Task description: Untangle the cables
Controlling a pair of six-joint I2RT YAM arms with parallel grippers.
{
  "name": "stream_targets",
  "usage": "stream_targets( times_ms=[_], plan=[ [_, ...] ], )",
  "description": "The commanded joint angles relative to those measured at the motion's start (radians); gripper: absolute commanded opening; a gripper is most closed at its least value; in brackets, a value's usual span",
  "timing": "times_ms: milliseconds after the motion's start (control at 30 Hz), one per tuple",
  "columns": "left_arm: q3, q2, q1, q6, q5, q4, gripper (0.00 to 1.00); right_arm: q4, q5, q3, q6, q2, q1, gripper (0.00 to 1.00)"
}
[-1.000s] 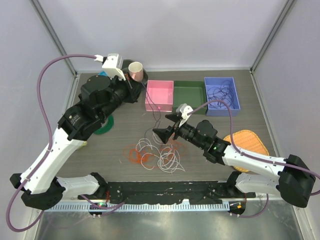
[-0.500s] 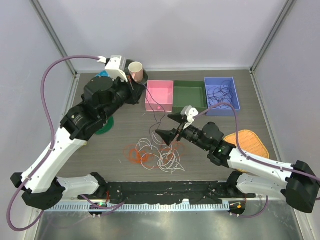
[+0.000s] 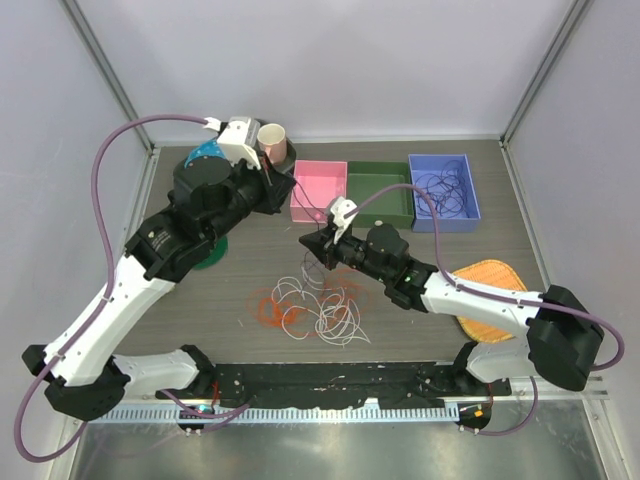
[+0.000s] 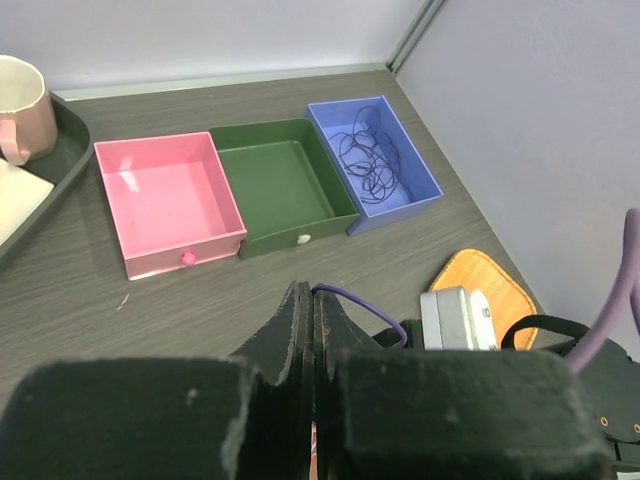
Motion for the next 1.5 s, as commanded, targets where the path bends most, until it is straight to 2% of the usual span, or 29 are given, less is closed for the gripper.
stream_targets(
  times_ms=[0,33,67,133,167,200,367,400,500,567,700,900,1067,1233,1333,1400,1467],
  plan=[
    [-0.028,-0.045,-0.002,0.030,0.005,0.050,0.01,-0.006,0.006,0.061,0.005,-0.005,0.004,0.01],
    [-0.032,-0.050,-0.002,0.031,-0.001,0.048,0.07,-0.027,0.011,0.067,0.014,-0.023,0.004,0.01],
    [-0.052,-0.059,-0.004,0.030,0.000,0.048,0.20,-0.041,0.031,0.076,0.025,-0.036,0.004,0.01],
    [-0.084,-0.079,-0.002,0.009,0.006,0.045,0.76,-0.086,0.067,0.101,0.043,-0.082,0.005,0.01],
    [-0.139,-0.093,-0.004,-0.002,0.037,0.048,0.97,-0.107,0.113,0.113,0.046,-0.097,0.004,0.01],
    [-0.179,-0.134,-0.002,-0.005,0.052,0.098,1.00,-0.129,0.127,0.139,0.043,-0.116,0.004,0.01],
    [-0.486,-0.231,-0.004,-0.024,0.206,0.279,1.00,-0.331,0.278,0.257,0.005,-0.227,0.004,0.01],
    [-0.518,-0.232,-0.002,-0.021,0.317,0.339,1.00,-0.354,0.313,0.304,0.002,-0.237,0.004,0.01],
    [-0.617,-0.196,-0.007,0.008,0.483,0.445,1.00,-0.434,0.325,0.406,0.003,-0.255,0.004,0.01],
    [-0.661,-0.157,-0.012,0.024,0.528,0.485,1.00,-0.482,0.342,0.461,0.048,-0.254,0.004,0.01],
    [-0.707,-0.097,-0.044,0.045,0.527,0.605,1.00,-0.512,0.379,0.591,0.089,-0.240,0.004,0.01],
    [-0.690,0.022,-0.067,0.051,0.528,0.657,1.00,-0.571,0.403,0.713,0.126,-0.197,0.004,0.01],
    [-0.713,0.082,-0.076,0.050,0.543,0.685,1.00,-0.554,0.505,0.773,0.088,-0.163,0.004,0.01],
    [-0.813,0.168,-0.081,-0.011,0.577,0.876,1.00,-0.539,0.569,0.848,0.060,-0.137,0.004,0.01],
    [-0.789,0.284,-0.087,-0.053,0.574,0.929,1.00,-0.535,0.546,0.874,0.078,-0.136,0.004,0.01],
    [-0.746,0.346,-0.093,-0.065,0.548,0.938,0.94,-0.535,0.517,0.863,0.088,-0.143,0.004,0.01],
    [-0.718,0.430,-0.091,-0.080,0.533,0.933,0.64,-0.535,0.531,0.866,0.079,-0.143,0.004,0.01]
  ],
)
